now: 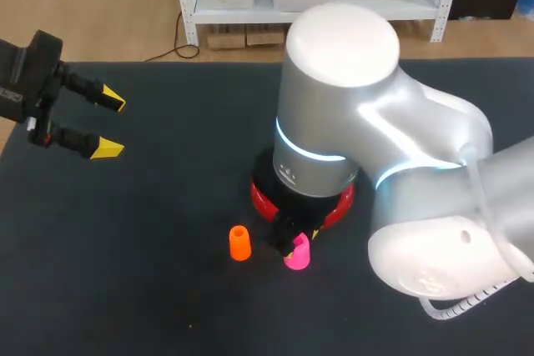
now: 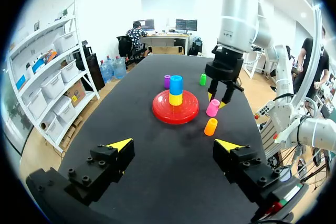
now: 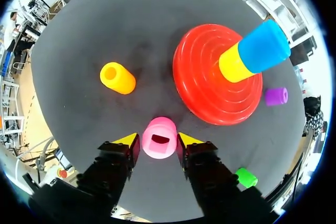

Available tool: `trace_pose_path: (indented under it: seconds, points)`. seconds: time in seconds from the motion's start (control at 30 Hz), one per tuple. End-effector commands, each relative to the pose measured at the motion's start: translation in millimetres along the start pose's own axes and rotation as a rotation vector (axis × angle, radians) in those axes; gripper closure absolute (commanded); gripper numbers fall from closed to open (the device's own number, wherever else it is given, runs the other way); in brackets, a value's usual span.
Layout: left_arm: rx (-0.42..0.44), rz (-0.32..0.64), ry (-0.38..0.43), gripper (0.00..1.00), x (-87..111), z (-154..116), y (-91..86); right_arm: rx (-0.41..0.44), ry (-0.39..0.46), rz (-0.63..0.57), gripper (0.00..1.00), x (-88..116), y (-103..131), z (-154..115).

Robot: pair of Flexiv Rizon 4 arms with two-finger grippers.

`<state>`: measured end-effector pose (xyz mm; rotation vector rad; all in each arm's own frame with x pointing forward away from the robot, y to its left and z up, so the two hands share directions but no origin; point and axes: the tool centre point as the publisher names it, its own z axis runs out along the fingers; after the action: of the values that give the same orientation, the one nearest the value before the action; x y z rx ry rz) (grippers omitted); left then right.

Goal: Pick up and stack the cylinders on the red base in this order: pink,purple,orange,green

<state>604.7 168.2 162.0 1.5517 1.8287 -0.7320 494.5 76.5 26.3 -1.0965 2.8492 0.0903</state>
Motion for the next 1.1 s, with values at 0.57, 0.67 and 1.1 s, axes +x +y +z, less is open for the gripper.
trace_pose_path:
  seconds: [0.57, 0.67, 1.1]
  points:
    - [-0.002, 0.003, -0.005, 0.00, 1.4, 0.5, 0.0, 0.088, -0.083, 0.133, 1.00, -33.3, -32.7, -91.5]
    - [-0.002, 0.003, -0.005, 0.00, 1.4, 0.5, 0.0, 0.101, -0.122, 0.165, 1.00, -47.6, -43.4, -123.8]
    - [-0.002, 0.003, -0.005, 0.00, 1.4, 0.5, 0.0, 0.143, -0.133, 0.297, 1.00, -104.1, -88.8, -136.1]
